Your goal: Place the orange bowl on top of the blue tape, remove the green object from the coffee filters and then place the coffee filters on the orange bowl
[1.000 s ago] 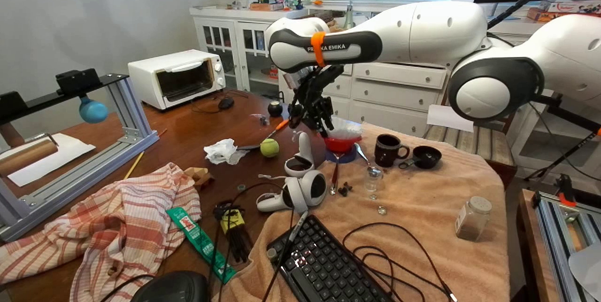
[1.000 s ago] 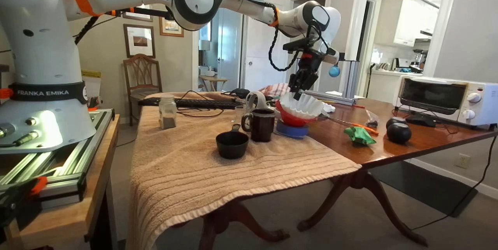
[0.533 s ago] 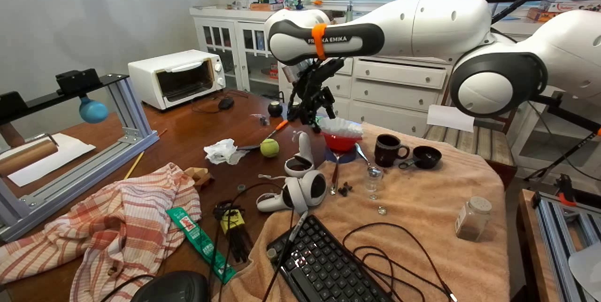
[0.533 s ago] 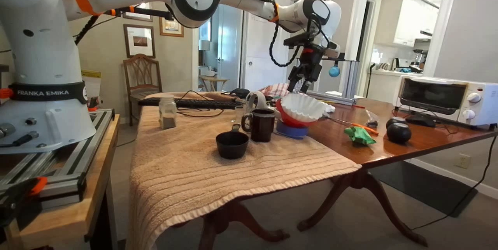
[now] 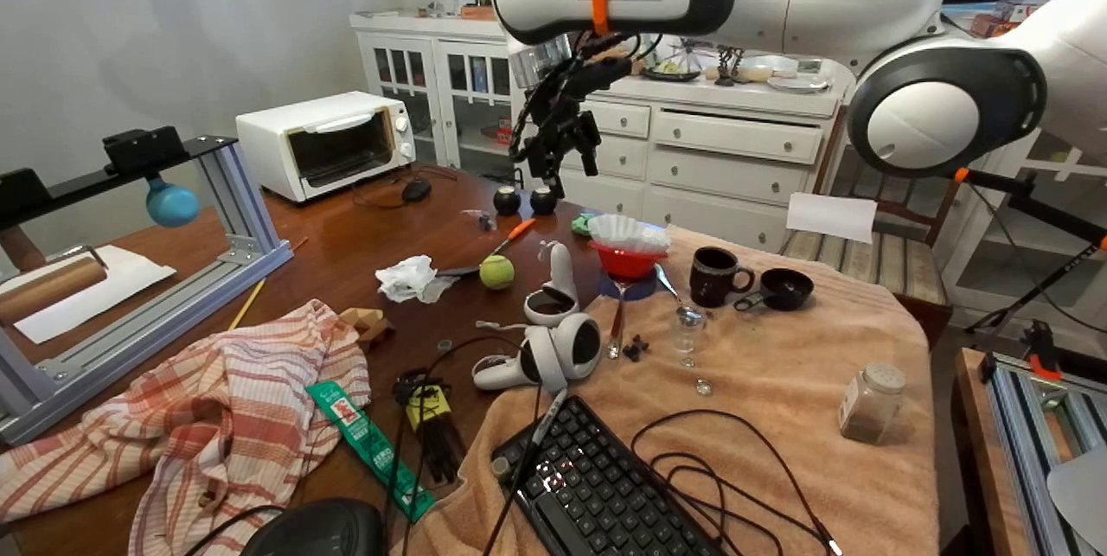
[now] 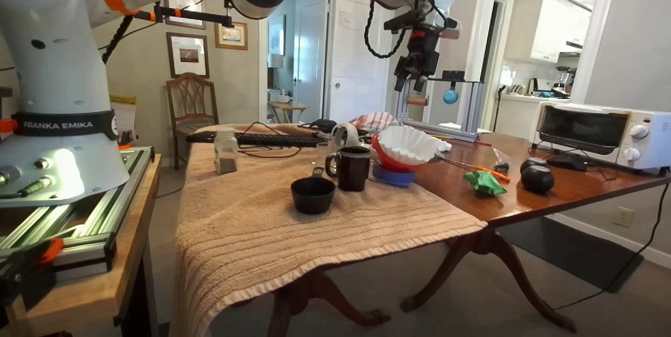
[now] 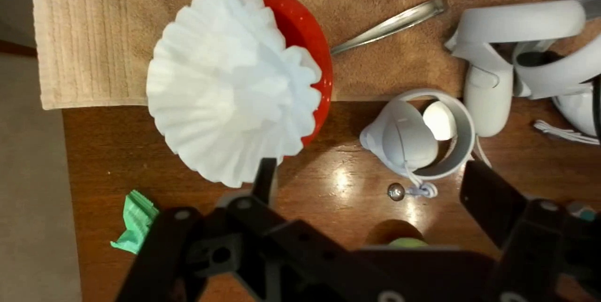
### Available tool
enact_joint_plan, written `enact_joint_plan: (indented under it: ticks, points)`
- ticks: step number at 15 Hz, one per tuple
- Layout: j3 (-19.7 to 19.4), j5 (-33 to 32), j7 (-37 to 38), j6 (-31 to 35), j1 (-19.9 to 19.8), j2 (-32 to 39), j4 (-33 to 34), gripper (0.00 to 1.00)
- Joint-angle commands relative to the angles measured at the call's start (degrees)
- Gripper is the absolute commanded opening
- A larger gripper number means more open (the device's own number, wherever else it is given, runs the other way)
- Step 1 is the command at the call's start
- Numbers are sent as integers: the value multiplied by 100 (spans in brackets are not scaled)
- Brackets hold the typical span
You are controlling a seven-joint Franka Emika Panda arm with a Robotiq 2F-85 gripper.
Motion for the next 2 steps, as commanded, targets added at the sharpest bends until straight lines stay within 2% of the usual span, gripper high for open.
enact_joint_plan:
  ticks: [1,2]
  points:
    - [-12,42,-2,39,8,-84,-96,100]
    - [-8,46,-15,42,1,-91,-97,100]
